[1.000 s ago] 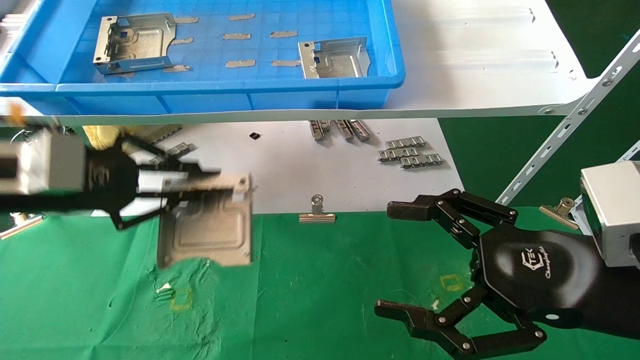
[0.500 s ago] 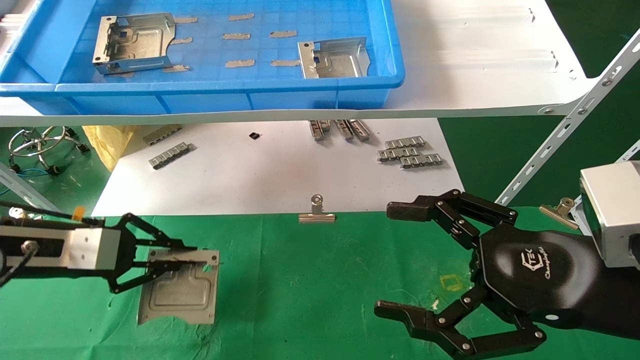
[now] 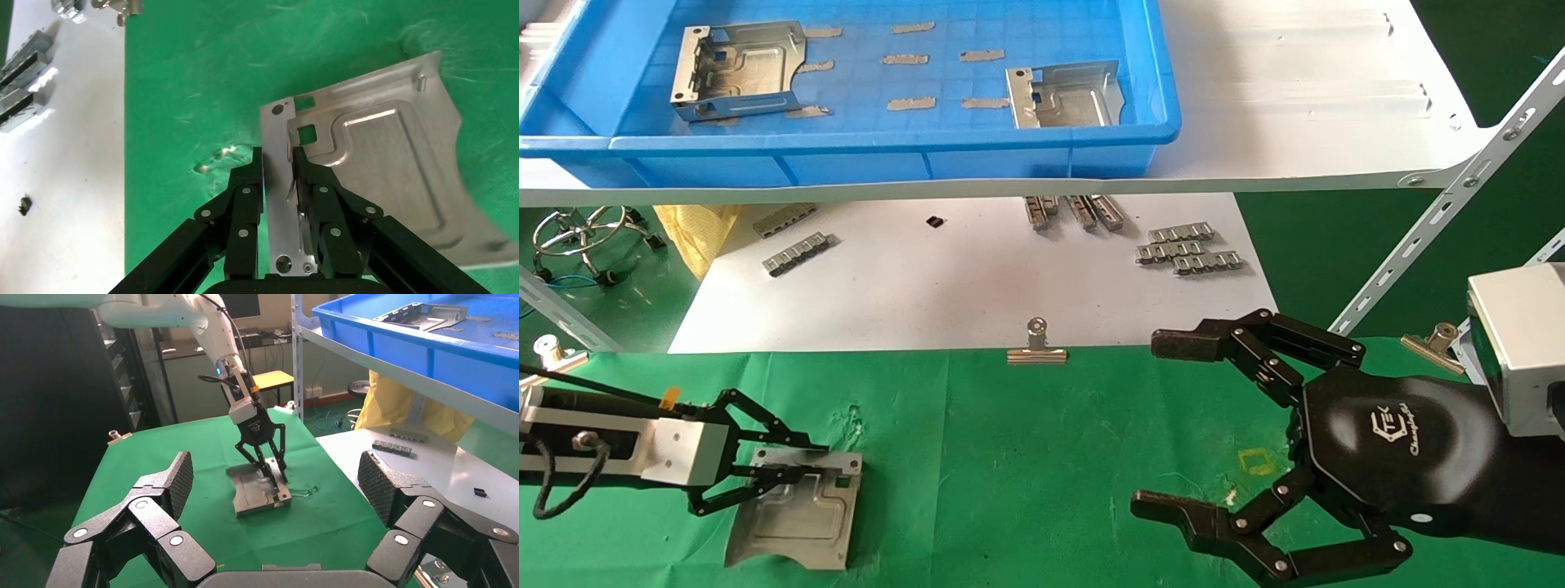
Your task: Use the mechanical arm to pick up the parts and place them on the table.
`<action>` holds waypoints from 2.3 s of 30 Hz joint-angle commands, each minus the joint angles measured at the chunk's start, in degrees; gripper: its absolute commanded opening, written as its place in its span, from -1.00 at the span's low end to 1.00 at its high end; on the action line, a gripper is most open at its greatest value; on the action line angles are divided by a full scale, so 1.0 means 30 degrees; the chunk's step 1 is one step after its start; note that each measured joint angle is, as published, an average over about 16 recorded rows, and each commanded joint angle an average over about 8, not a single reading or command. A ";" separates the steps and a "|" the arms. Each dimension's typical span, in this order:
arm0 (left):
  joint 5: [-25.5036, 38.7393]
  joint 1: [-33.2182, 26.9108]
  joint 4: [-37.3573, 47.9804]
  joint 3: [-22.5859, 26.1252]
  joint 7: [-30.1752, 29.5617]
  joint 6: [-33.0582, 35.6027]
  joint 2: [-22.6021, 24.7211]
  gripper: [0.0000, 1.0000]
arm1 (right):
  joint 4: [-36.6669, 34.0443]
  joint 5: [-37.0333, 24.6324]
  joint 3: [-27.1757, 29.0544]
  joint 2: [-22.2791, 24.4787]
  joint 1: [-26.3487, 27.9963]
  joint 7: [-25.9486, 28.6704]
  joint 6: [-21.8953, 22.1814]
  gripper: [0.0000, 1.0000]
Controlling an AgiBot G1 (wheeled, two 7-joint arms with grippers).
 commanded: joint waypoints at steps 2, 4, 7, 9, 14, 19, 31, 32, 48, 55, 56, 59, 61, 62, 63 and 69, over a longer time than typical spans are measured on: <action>-0.0141 -0.0112 0.0381 -0.0028 0.0314 0.0080 0.0079 1.00 | 0.0000 0.0000 0.0000 0.0000 0.0000 0.0000 0.0000 1.00; -0.0566 -0.0048 0.0497 -0.0213 0.0023 0.0205 -0.0103 1.00 | 0.0000 0.0000 0.0000 0.0000 0.0000 0.0000 0.0000 1.00; -0.1356 0.0291 0.0456 -0.0513 -0.0853 0.0348 -0.0515 1.00 | 0.0000 0.0000 0.0000 0.0000 0.0000 0.0000 0.0000 1.00; -0.1997 0.0700 0.0220 -0.0714 -0.1688 0.0423 -0.0860 1.00 | 0.0000 0.0000 0.0000 0.0000 0.0000 0.0000 0.0000 1.00; -0.4355 0.2271 -0.0802 -0.1410 -0.4439 0.0505 -0.1814 1.00 | 0.0000 0.0000 0.0000 0.0000 0.0000 0.0000 0.0000 1.00; -0.6643 0.3984 -0.1359 -0.2079 -0.6726 0.0419 -0.2358 1.00 | -0.0003 0.0002 0.0000 0.0001 -0.0003 -0.0001 0.0003 1.00; -0.6721 0.4228 -0.1886 -0.2408 -0.6986 0.0315 -0.2420 1.00 | -0.0004 0.0004 0.0000 0.0002 -0.0003 -0.0002 0.0003 1.00; -0.6797 0.4369 -0.2114 -0.2552 -0.7173 0.0285 -0.2462 1.00 | -0.0004 0.0005 0.0000 0.0002 -0.0003 -0.0002 0.0004 1.00; -0.7010 0.6503 -0.7459 -0.5663 -1.1037 -0.0224 -0.3098 1.00 | -0.0005 0.0005 -0.0001 0.0002 -0.0003 -0.0003 0.0003 1.00; -0.7107 0.7470 -0.9884 -0.7075 -1.2789 -0.0455 -0.3386 1.00 | -0.0005 0.0005 -0.0001 0.0002 -0.0003 -0.0003 0.0003 1.00; -0.7121 0.7610 -1.0232 -0.7278 -1.3041 -0.0489 -0.3428 1.00 | -0.0005 0.0005 -0.0001 0.0002 -0.0003 -0.0003 0.0003 1.00; -0.7161 0.8017 -1.1254 -0.7872 -1.3780 -0.0586 -0.3549 1.00 | -0.0005 0.0005 -0.0001 0.0002 -0.0003 -0.0003 0.0003 1.00; -0.7189 0.8294 -1.1947 -0.8276 -1.4281 -0.0652 -0.3632 1.00 | -0.0005 0.0005 -0.0001 0.0002 -0.0003 -0.0003 0.0003 1.00; -0.7203 0.8433 -1.2296 -0.8479 -1.4533 -0.0685 -0.3673 1.00 | -0.0005 0.0005 -0.0001 0.0002 -0.0003 -0.0003 0.0004 1.00; -0.7217 0.8572 -1.2645 -0.8682 -1.4785 -0.0719 -0.3715 1.00 | -0.0005 0.0006 -0.0001 0.0002 -0.0003 -0.0003 0.0004 1.00; -0.7299 0.9395 -1.4705 -0.9881 -1.6274 -0.0915 -0.3960 1.00 | -0.0005 0.0006 -0.0001 0.0002 -0.0003 -0.0003 0.0004 1.00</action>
